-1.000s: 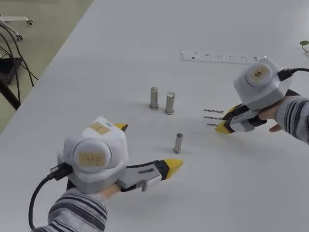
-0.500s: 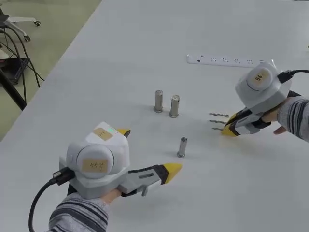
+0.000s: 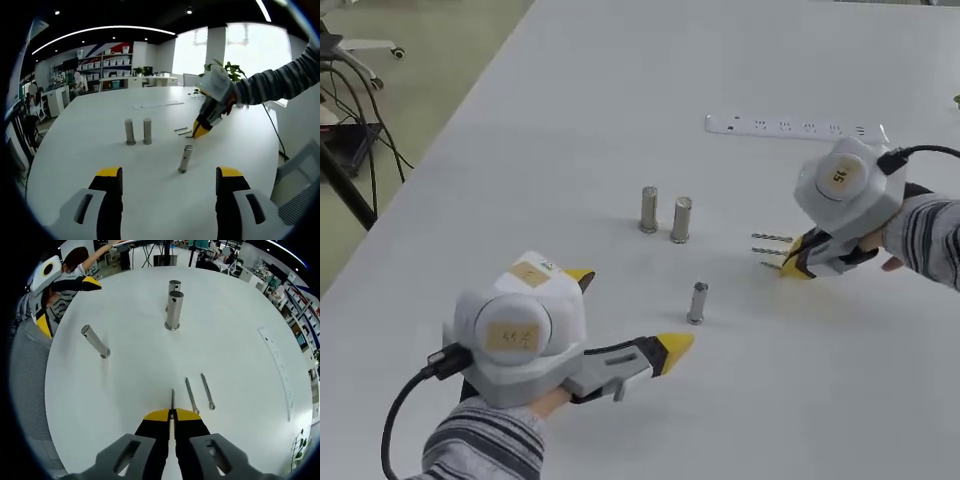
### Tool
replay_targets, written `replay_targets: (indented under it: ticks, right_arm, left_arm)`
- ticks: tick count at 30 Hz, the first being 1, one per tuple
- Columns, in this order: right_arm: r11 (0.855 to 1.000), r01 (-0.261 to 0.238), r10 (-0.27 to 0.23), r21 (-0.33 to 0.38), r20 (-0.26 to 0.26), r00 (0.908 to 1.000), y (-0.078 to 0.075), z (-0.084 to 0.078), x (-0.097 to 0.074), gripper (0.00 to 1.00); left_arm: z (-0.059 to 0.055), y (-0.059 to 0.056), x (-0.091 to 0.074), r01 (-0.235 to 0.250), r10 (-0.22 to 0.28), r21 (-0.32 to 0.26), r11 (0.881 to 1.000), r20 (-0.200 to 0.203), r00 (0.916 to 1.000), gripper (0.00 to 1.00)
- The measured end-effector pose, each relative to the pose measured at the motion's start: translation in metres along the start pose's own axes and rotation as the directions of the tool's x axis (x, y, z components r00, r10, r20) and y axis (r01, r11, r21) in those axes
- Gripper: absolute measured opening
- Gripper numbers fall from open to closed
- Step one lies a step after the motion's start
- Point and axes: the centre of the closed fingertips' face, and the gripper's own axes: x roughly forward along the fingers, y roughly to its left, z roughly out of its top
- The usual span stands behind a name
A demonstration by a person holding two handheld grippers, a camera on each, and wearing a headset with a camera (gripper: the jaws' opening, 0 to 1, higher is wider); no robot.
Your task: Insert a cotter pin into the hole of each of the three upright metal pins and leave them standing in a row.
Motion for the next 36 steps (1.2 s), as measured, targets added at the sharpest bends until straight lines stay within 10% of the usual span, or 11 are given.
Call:
replay_targets:
  ticks: [23,36]
  right_arm:
    - [0.982,0.096,-0.06,-0.161,0.22,0.9738,0.033,0.017,-0.028,0.0]
    - [0.935,0.149,-0.053,-0.321,0.288,0.9561,0.079,0.045,-0.043,0.0]
  left_arm:
    - [0.019,-0.028,0.0,0.108,-0.108,0.001,0.994,0.028,0.9938,0.52]
    - [0.026,-0.048,0.002,0.184,-0.184,0.002,0.983,0.03,0.9825,0.32]
